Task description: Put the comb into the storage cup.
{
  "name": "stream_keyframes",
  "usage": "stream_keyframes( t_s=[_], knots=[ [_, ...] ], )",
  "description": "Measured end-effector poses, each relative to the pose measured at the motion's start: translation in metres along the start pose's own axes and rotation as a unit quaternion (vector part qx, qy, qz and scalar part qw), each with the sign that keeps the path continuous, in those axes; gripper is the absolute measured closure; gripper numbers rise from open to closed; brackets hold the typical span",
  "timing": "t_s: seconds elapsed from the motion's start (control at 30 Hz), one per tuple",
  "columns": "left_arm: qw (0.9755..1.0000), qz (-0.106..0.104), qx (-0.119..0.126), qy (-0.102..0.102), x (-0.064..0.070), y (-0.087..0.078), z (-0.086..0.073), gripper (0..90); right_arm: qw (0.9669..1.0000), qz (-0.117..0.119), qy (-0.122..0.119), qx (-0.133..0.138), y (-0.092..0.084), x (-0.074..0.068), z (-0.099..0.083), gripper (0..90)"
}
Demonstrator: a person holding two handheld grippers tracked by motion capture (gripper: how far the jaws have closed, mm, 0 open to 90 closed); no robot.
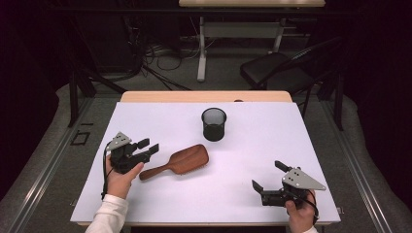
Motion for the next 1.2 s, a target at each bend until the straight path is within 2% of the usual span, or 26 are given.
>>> stream_keyframes(
  t_s=[0.1,0.17,0.23,0.33,0.47,0.6,0.67,0.8,0.93,1.03,1.2],
  knots=[
    [1.0000,-0.004,-0.005,0.001,0.000,0.002,-0.004,50.1,1.0000,0.001,0.001,0.001,0.000,0.000,0.000,0.0],
    [0.9999,0.001,-0.010,0.006,0.000,0.002,-0.008,50.5,1.0000,0.003,0.002,0.000,0.000,0.000,0.000,0.0],
    [0.9997,0.009,-0.021,-0.003,-0.002,0.002,-0.013,50.7,1.0000,0.007,0.001,0.000,0.000,-0.001,0.000,0.0],
    [0.9995,0.019,-0.026,-0.004,-0.006,0.001,-0.017,52.7,1.0000,0.010,0.000,-0.001,0.000,-0.002,0.000,0.0],
    [0.9991,0.027,-0.033,-0.009,-0.011,0.000,-0.025,63.1,0.9999,0.010,0.000,-0.001,0.000,-0.002,0.000,0.0],
    [0.9977,0.025,-0.060,-0.020,-0.016,0.001,-0.036,71.6,0.9999,0.011,0.000,-0.002,0.001,-0.002,-0.001,0.0],
    [0.9973,0.026,-0.065,-0.023,-0.018,0.002,-0.039,78.3,0.9999,0.012,-0.001,-0.003,0.001,-0.002,-0.001,0.0],
    [0.9963,0.028,-0.077,-0.027,-0.020,0.002,-0.044,83.2,0.9999,0.013,0.000,-0.005,0.002,-0.002,-0.001,0.0],
    [0.9940,0.030,-0.098,-0.036,-0.023,0.005,-0.052,89.4,0.9999,0.015,-0.001,-0.006,0.002,-0.002,-0.001,0.0],
    [0.9913,0.030,-0.118,-0.049,-0.027,0.009,-0.059,89.8,0.9999,0.015,-0.001,-0.008,0.002,-0.002,-0.002,0.0],
    [0.9889,0.032,-0.132,-0.059,-0.030,0.012,-0.065,90.0,0.9998,0.015,-0.001,-0.009,0.003,-0.001,-0.002,0.0]
  ],
)
Point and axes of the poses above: each handheld gripper's, and its own axes: y roughly forward along the jaws, z roughly out of its top, x roughly to its right, the point moved 6 cm from there along y, roughly forward along the jaws, and after that the axes turned 7 degrees about y, right-handed, at the moved point
